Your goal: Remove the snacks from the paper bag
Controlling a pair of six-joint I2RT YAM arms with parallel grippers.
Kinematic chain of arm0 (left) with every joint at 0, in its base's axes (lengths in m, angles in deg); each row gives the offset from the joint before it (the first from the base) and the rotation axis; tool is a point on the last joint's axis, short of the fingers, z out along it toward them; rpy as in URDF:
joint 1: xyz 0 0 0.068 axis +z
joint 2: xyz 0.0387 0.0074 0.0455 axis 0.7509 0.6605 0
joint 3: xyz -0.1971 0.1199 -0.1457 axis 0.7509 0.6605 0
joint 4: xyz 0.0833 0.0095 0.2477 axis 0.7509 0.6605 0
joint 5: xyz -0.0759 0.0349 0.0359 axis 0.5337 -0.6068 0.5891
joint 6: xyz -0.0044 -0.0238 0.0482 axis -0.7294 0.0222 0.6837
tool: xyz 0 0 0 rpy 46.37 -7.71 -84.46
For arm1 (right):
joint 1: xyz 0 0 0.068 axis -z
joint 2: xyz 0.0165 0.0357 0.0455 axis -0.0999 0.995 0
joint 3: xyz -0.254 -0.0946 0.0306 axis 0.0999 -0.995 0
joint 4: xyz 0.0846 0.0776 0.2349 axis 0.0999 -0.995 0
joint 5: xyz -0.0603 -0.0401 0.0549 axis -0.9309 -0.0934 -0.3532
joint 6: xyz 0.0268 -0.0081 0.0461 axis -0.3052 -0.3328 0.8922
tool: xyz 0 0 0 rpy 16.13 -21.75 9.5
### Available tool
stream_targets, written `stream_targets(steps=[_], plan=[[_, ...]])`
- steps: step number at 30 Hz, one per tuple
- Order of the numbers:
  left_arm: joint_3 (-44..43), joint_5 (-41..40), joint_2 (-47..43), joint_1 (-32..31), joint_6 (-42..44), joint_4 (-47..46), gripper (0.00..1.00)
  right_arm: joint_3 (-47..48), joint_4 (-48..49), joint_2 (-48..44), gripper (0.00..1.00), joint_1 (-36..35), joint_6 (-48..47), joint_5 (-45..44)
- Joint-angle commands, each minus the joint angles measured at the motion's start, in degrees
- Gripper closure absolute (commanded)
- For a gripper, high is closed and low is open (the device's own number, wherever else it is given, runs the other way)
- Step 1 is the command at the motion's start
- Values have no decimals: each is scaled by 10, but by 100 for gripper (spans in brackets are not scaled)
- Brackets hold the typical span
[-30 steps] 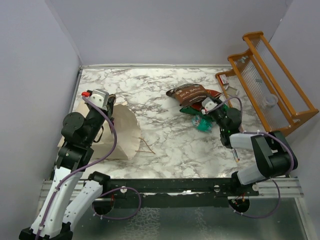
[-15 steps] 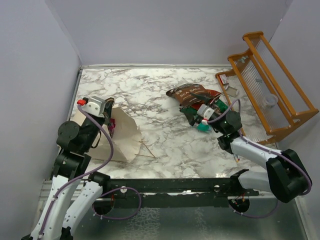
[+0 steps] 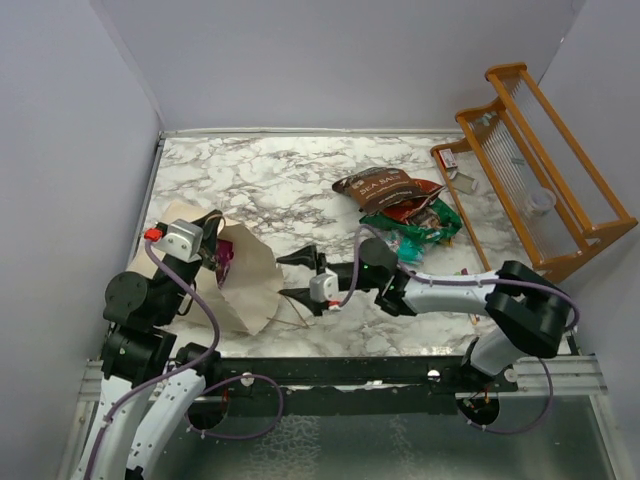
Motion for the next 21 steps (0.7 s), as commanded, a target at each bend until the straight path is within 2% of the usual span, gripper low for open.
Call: stream_targets(steps=[1,5,10,13,21], plan=[[12,14,-34,-2,8,9,100,60,-59,62,36,-32,-125,-19],[26,19,-72,-2,7,42,100,114,-137,100,44,-66,-211,-51],[47,-10,-120,-2,-15,51,100,147,-131,148,46,-91,-222,-56],[52,-34,-136,-2,-28,43,100,174,-127,186,46,-98,-224,-72],[29,-20,-117,-2,-26,50,100,277,-159,295,41,-107,-265,-162]])
